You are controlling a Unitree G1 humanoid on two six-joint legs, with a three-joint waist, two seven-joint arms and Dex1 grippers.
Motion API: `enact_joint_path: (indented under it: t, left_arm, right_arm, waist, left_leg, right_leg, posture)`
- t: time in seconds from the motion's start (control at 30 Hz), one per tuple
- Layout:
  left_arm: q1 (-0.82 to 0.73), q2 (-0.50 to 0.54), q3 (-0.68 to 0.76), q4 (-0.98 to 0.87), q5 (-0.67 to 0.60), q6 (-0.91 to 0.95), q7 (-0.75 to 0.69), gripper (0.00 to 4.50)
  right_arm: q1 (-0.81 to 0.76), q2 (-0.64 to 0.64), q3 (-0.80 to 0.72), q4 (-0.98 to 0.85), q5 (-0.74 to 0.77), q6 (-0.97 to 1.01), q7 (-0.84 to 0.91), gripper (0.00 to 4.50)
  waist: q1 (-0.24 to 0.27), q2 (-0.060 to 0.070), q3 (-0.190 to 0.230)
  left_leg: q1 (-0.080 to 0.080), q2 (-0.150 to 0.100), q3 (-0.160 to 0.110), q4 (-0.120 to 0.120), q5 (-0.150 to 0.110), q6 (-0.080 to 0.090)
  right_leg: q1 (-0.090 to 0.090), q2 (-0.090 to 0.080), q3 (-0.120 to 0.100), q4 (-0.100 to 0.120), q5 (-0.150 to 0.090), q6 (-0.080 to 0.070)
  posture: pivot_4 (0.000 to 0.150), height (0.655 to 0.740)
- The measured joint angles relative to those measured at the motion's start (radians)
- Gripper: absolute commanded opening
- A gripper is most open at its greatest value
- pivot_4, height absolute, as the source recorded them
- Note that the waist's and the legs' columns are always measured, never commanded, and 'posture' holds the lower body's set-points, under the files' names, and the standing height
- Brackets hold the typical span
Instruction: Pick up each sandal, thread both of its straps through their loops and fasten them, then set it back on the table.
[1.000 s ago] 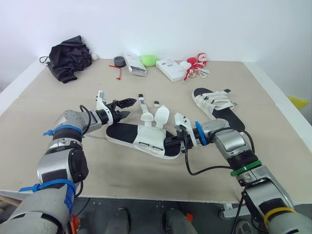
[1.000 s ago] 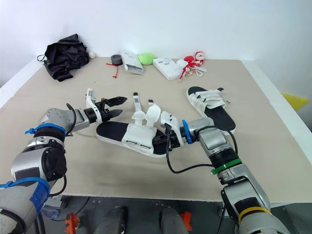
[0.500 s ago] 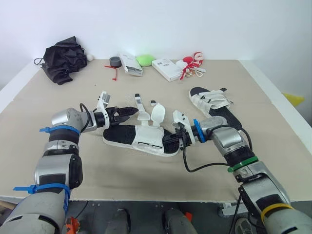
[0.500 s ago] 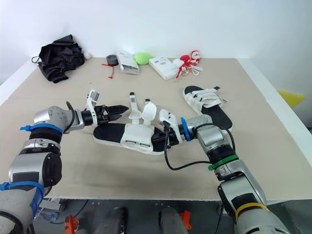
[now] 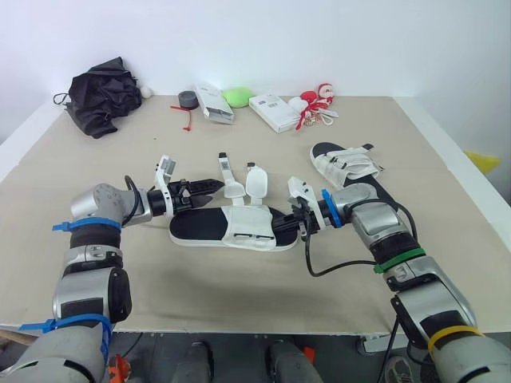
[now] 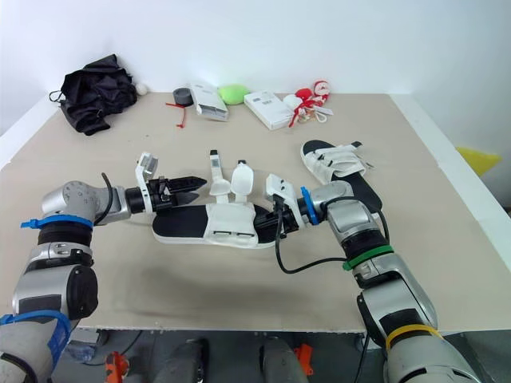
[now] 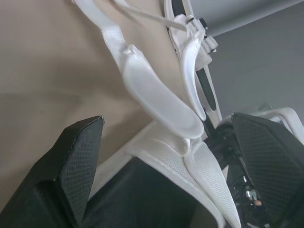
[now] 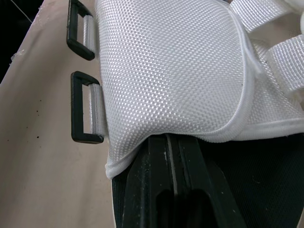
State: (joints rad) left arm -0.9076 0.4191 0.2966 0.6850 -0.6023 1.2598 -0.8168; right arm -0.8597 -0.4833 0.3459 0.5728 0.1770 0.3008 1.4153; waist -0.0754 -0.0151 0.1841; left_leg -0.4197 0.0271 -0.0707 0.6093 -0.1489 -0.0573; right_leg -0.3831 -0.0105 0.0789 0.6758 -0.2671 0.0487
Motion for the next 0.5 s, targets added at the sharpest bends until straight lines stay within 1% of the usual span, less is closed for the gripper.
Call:
enact_joint_path:
  t: [0.17, 0.27, 0.33, 0.37, 0.4, 0.5]
  left_arm:
    - [0.017, -0.004, 0.012, -0.033, -0.015, 0.016, 0.024, 4.43]
    - [0.008, -0.006, 0.023, -0.006, -0.017, 0.005, 0.032, 4.43]
    - [-0.009, -0.006, 0.040, 0.026, -0.018, 0.000, 0.047, 4.43]
    - [-0.025, -0.006, 0.054, 0.055, -0.018, -0.003, 0.059, 4.43]
    - [-0.063, -0.005, 0.095, 0.132, -0.026, -0.009, 0.096, 4.43]
    - [-0.100, 0.005, 0.137, 0.197, -0.040, -0.004, 0.130, 4.43]
  right_arm:
    - [0.000, 0.000, 0.000, 0.003, -0.002, -0.007, 0.002, 0.00]
    - [0.000, 0.000, 0.000, 0.001, -0.005, -0.007, 0.002, 0.00]
    - [0.000, 0.000, 0.000, -0.001, -0.006, -0.007, 0.002, 0.00]
    - [0.001, 0.000, 0.000, -0.004, -0.006, -0.006, 0.003, 0.00]
    - [0.003, 0.000, 0.000, -0.012, -0.007, -0.004, 0.001, 0.00]
    - [0.009, 0.000, -0.001, -0.024, -0.007, -0.001, 0.004, 0.00]
  waist:
    - [0.000, -0.001, -0.001]
    - [0.000, -0.002, -0.001]
    - [0.001, -0.002, -0.001]
    - [0.001, -0.002, -0.001]
    - [0.001, -0.003, -0.001]
    - [0.000, -0.004, 0.000]
  left_leg:
    - [0.000, 0.000, 0.000, -0.001, 0.000, 0.000]
    - [0.001, 0.000, 0.000, -0.001, 0.000, 0.000]
    - [0.001, 0.000, 0.000, -0.001, 0.000, 0.000]
    - [0.001, 0.000, 0.000, -0.001, 0.000, 0.000]
    - [0.001, 0.000, 0.000, -0.001, 0.000, 0.000]
    - [0.001, 0.000, 0.000, -0.002, 0.001, 0.000]
  right_leg:
    - [0.000, 0.000, 0.000, -0.001, 0.000, 0.000]
    - [0.000, 0.000, 0.000, -0.001, 0.000, 0.000]
    - [0.001, 0.000, 0.000, -0.001, 0.000, 0.000]
    - [0.001, 0.000, 0.000, -0.001, 0.000, 0.000]
    - [0.000, 0.000, -0.001, -0.001, 0.000, 0.000]
    - [-0.001, 0.000, -0.001, -0.001, 0.001, 0.000]
  posture:
    - [0.150, 0.7380]
    - [0.150, 0.7380]
    - [0.150, 0.7380]
    - [0.150, 0.7380]
    - [0.150, 0.7380]
    - [0.150, 0.7380]
